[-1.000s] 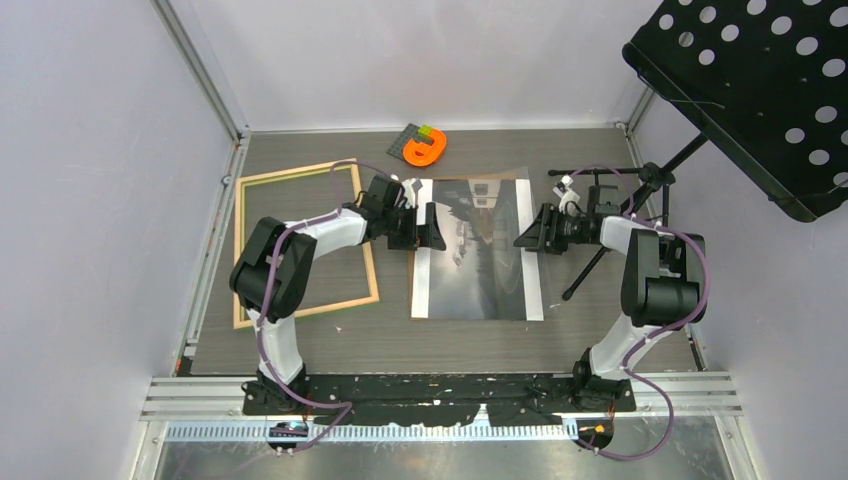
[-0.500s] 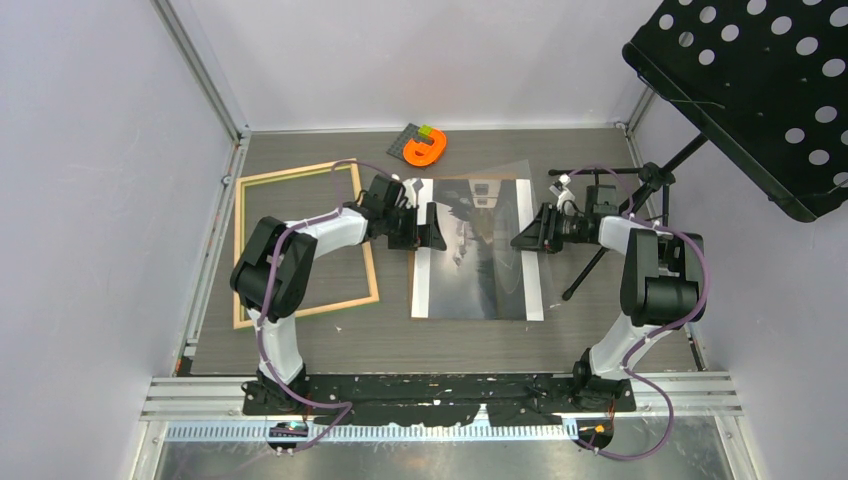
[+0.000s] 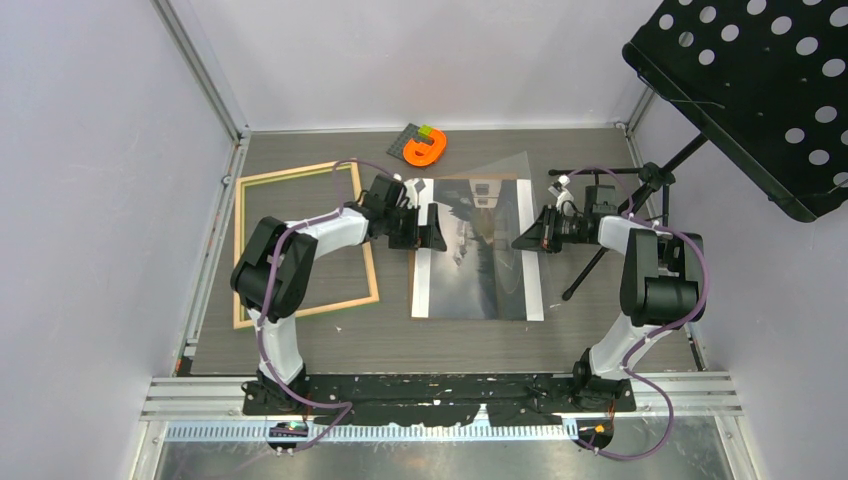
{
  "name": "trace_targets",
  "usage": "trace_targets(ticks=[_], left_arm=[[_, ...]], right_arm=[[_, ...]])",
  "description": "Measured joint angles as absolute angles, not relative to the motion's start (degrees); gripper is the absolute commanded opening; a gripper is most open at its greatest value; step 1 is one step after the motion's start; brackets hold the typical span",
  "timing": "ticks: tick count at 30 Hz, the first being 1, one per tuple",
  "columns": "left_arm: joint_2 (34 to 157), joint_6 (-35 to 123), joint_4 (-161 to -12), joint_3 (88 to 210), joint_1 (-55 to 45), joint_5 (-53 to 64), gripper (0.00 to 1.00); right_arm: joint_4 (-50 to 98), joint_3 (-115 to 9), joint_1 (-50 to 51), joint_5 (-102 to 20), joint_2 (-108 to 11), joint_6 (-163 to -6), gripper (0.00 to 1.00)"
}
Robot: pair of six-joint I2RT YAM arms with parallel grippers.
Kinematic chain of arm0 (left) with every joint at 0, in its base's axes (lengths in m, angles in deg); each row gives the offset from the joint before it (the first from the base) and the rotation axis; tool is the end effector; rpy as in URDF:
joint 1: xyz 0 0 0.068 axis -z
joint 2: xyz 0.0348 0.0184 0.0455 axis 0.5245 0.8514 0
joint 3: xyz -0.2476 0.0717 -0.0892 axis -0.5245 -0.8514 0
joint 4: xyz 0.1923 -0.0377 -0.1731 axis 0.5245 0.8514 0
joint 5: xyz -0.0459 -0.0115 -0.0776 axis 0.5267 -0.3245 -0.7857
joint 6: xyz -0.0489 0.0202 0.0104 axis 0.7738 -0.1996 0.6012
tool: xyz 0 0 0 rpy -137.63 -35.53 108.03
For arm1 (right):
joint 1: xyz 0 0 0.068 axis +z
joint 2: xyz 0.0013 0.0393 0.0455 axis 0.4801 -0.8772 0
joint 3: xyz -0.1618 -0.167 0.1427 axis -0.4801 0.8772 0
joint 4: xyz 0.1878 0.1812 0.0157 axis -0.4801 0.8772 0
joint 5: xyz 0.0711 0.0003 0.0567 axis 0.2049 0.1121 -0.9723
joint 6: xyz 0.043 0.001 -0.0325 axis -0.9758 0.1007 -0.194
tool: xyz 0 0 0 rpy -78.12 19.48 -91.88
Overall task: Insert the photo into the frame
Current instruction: Pick up the photo frame item at the center of the board.
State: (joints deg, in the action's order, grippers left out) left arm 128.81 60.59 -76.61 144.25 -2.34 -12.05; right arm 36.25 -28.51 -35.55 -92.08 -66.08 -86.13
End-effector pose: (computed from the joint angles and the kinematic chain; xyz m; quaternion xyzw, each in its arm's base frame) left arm 0.3393 -0.2081 0.1641 0.0887 0.9143 -0.3437 0.1951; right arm 0.3168 -0.0077 0.1528 -0.0116 0.8535 0.4733 0.2175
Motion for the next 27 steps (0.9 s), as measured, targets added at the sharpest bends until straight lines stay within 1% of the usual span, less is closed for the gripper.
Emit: trace_targets(ticks=[7, 11, 16, 20, 27], left_arm=[[126.6, 57.2, -73.2, 144.6, -2.8, -11.0, 0.99], [121.2, 53.1, -69.7, 144.9, -5.0, -9.9, 0.99], [111.9, 50.2, -66.0, 146.4, -12.6, -9.5, 0.99], [105.5, 48.5, -62.7, 146.8, -20.8, -9.0, 0.99], [97.3, 42.3, -56.0, 142.9, -33.0, -2.9, 0.99]], right_arm=[[34.0, -28.5, -35.5, -94.4, -64.8, -91.5, 0.06], [30.7, -28.2, -35.3, -95.1, -60.6, -96.6, 0.06], [23.6, -27.8, -35.3, -95.7, -55.5, -104.1, 0.06], [17.3, -26.3, -35.2, -96.1, -52.9, -110.4, 0.06], [6.6, -25.2, -32.6, -96.4, -51.4, -121.1, 0.06]])
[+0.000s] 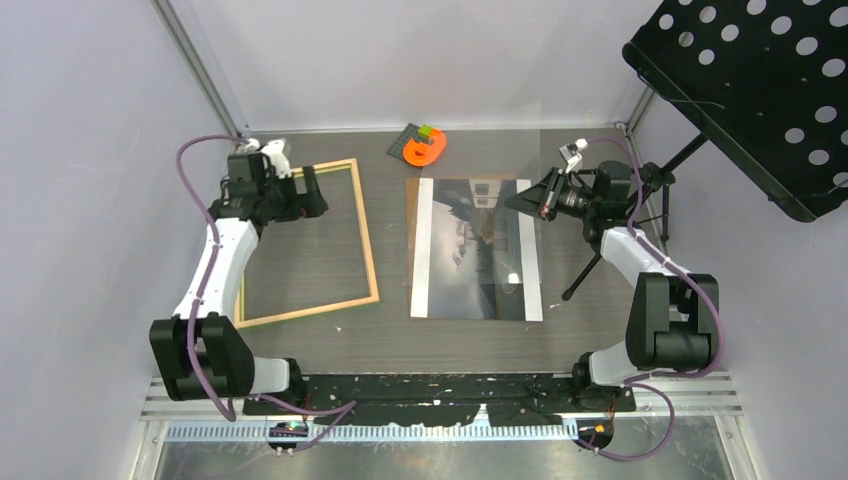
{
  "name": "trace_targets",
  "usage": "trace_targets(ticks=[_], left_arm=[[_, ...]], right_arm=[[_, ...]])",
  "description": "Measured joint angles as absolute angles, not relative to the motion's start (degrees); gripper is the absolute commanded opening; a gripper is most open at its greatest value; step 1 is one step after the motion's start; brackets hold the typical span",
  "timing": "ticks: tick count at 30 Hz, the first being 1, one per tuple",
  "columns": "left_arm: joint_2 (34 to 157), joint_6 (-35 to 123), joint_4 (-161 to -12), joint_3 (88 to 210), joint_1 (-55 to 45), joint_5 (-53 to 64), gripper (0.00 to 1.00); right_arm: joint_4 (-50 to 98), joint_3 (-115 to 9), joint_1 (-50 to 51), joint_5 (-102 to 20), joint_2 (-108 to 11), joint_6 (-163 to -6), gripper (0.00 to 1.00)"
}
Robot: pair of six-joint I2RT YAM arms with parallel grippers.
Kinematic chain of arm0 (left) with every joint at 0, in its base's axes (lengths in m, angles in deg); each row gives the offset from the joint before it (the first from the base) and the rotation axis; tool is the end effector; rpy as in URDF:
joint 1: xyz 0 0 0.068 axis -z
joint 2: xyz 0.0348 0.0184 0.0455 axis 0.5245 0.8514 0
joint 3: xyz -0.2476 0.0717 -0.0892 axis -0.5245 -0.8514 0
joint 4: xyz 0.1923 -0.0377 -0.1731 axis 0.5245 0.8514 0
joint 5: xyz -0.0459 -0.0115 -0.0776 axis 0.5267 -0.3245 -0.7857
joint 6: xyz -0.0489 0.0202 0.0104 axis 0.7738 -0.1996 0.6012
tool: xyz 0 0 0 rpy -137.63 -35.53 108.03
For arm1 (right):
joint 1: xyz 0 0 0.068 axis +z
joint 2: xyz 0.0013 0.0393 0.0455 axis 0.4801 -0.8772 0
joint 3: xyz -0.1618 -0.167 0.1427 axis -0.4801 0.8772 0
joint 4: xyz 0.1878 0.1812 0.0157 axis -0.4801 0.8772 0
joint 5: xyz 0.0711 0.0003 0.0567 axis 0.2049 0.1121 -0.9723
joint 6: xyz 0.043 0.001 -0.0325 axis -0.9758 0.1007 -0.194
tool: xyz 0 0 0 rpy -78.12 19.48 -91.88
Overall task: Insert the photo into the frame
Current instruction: Pick up the photo frame item at the center of the board.
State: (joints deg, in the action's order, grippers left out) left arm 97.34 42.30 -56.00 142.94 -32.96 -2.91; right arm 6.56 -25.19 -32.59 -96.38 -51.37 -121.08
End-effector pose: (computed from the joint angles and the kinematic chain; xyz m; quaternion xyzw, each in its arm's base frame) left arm 0.2981 -0.0033 0.3116 -0.0241 0.8993 -0.1598 0.4064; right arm 0.3124 0.0103 0.2494 0.0038 0.7589 0.5653 0.3231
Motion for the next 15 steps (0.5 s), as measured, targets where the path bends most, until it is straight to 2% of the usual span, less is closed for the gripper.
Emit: trace_targets(ticks=[7, 15], left_arm=[[98.6, 35.3, -47.8, 141.8, -44.0, 3.8, 0.99], [109.5, 27.4, -40.4, 145.6, -54.3, 6.9, 0.98]], right_arm=[[-3.0, -25.2, -27.4, -95.9, -50.0, -129.5, 0.06], [-7.2, -26.0, -20.6, -95.7, -50.0, -132.9, 0.06]])
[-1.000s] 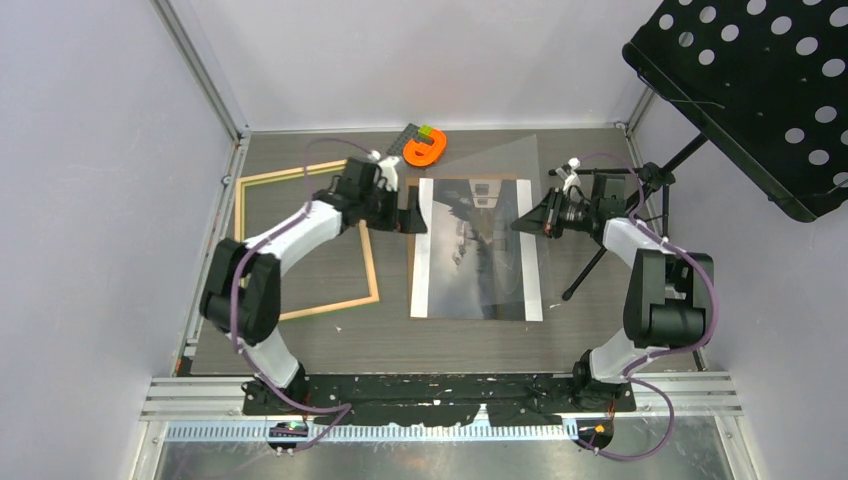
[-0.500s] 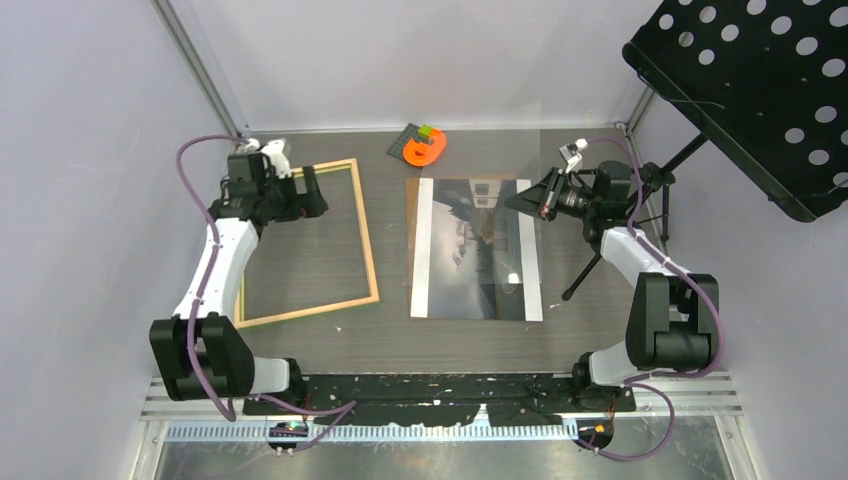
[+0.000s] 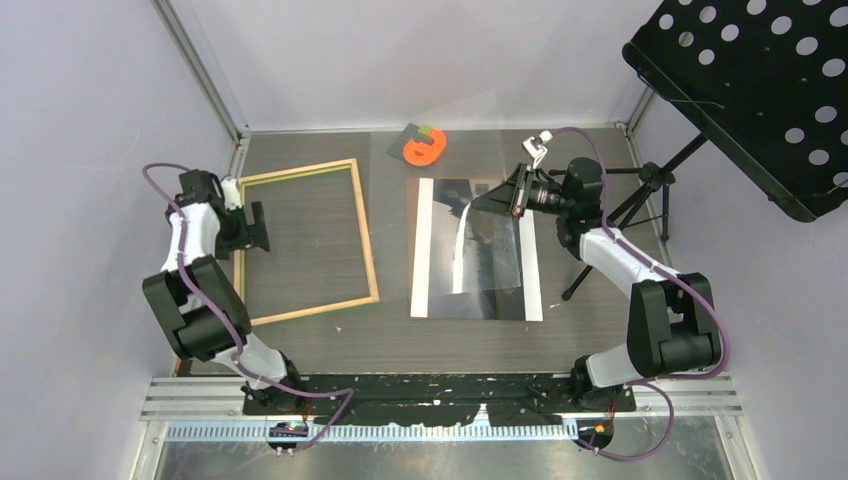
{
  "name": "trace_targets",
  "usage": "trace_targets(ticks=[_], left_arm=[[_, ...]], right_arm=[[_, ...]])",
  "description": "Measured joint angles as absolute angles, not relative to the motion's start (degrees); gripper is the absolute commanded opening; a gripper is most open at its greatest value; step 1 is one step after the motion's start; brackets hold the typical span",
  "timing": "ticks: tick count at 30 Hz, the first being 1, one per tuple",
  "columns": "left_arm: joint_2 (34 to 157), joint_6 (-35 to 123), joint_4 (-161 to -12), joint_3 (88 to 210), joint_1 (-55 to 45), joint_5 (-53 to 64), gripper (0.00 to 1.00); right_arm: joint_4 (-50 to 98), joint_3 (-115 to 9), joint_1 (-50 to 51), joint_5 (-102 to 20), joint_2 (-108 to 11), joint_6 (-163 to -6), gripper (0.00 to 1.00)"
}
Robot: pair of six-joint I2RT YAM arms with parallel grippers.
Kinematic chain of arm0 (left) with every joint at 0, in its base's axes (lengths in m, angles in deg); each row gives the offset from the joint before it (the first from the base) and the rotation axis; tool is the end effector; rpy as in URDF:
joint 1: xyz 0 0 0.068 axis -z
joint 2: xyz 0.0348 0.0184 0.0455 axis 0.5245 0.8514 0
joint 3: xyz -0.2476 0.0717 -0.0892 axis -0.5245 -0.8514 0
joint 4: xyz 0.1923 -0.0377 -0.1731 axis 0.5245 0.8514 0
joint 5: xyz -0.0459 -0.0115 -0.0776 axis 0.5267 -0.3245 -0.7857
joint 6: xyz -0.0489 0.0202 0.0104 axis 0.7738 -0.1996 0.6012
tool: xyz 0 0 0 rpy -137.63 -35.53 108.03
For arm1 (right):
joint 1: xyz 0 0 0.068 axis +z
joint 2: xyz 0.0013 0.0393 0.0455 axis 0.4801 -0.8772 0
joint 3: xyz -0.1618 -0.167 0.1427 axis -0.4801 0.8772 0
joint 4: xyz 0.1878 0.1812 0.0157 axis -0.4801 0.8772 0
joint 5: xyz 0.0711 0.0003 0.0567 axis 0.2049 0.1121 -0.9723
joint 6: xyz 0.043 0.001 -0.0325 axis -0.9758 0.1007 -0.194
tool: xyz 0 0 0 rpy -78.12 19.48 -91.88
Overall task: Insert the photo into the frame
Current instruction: Pick up the photo frame item at the center of the board, then move the photo frame to the center of the board.
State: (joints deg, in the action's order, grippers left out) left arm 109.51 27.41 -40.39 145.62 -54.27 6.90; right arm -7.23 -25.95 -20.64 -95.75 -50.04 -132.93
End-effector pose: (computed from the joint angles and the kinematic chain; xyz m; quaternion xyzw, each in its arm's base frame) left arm 0.2923 0.1173 0.2464 -0.1336 0.9660 -0.0039 0.2212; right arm 0.3061 0.0749 0.2817 -0.0741 0.7130 0.6271 0.3049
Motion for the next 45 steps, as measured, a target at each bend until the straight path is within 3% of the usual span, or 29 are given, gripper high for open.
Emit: trace_targets(ticks=[7, 11, 22, 34, 45], left_arm=[[116.6, 23.8, -38.4, 148.1, -59.8, 7.8, 0.90], [119.4, 22.4, -38.0, 150.2, -60.3, 8.1, 0.78], [126.3, 20.1, -36.5, 154.5, -60.5, 7.5, 0.57], [130.3, 18.6, -35.8, 156.6, -60.6, 6.3, 0.47], [130.9, 17.1, -36.0, 156.6, -61.5, 5.9, 0.27]], right_arm=[[-6.6, -26.1, -18.5, -95.3, -50.0, -131.7, 0.06], [-4.3, -26.1, -17.8, -94.6, -50.0, -129.7, 0.06], [-0.2, -26.1, -15.2, -94.0, -50.2, -125.8, 0.06], [2.8, -26.1, -15.0, -93.6, -50.2, -123.0, 0.06], [6.1, -26.9, -15.0, -92.9, -50.2, -119.9, 0.06]])
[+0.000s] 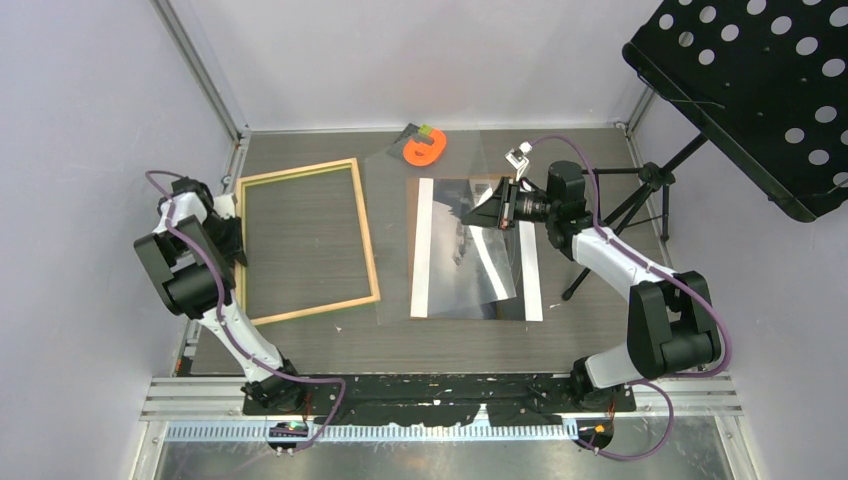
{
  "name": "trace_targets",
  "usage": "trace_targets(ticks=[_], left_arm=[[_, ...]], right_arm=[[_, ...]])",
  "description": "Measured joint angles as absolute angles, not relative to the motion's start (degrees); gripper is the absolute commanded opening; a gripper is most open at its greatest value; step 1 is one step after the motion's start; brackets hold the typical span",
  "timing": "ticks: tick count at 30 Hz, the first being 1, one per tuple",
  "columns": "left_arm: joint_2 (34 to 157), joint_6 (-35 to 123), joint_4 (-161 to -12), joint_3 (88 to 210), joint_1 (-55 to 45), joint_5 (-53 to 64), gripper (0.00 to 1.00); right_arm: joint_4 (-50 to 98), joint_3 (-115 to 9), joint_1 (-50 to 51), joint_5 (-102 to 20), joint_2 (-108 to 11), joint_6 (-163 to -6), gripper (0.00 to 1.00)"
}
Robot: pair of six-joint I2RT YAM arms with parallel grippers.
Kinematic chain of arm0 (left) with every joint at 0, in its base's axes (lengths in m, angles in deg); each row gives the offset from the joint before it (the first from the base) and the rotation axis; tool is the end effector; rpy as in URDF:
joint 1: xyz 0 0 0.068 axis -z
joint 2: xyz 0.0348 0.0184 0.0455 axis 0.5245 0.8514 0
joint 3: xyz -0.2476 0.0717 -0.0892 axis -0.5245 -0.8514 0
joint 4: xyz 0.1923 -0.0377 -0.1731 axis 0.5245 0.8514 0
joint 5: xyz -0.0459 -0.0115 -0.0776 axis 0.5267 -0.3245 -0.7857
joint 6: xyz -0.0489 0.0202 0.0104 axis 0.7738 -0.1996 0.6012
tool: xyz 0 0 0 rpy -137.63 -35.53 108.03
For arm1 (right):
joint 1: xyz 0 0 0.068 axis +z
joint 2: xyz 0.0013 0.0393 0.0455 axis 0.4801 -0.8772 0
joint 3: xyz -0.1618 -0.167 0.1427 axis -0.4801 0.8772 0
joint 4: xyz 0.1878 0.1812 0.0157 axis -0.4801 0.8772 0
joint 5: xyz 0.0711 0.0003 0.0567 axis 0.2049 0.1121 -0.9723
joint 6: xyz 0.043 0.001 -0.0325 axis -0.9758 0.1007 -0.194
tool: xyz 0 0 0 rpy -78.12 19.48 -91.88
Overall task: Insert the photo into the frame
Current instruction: Move the photo frame to the center of the board.
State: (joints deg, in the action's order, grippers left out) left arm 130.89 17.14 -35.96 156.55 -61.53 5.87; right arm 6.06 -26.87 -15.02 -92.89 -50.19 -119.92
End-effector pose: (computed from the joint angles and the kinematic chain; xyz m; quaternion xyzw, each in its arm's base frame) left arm 0.3269 0.1823 0.1755 -0.1172 0.9871 -0.0291 0.1050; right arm 0.2975 0.1037 0.2650 -0.1170 0.7461 0.5930 0.2792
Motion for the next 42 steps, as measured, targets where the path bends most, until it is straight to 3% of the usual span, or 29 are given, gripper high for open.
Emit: trace_targets(ticks=[8, 15, 25, 42], left_arm=[[131.0, 16.7, -36.3, 156.4, -61.7, 5.9, 0.21], [130.3, 17.4, -38.4, 154.5, -61.7, 5.9, 0.00], [128.2, 17.8, -40.4, 151.9, -61.4, 4.7, 0.00], [120.6, 26.5, -42.9, 141.5, -56.3, 0.3, 0.00]], right_arm=[[8.8, -27.6, -15.0, -92.1, -50.2, -117.6, 0.06], [9.6, -27.7, -14.9, -91.9, -50.2, -116.6, 0.06], [2.0, -27.7, -13.7, -91.8, -51.2, -121.8, 0.06], [-12.0, -30.7, -8.4, -88.3, -62.9, -133.3, 0.06]])
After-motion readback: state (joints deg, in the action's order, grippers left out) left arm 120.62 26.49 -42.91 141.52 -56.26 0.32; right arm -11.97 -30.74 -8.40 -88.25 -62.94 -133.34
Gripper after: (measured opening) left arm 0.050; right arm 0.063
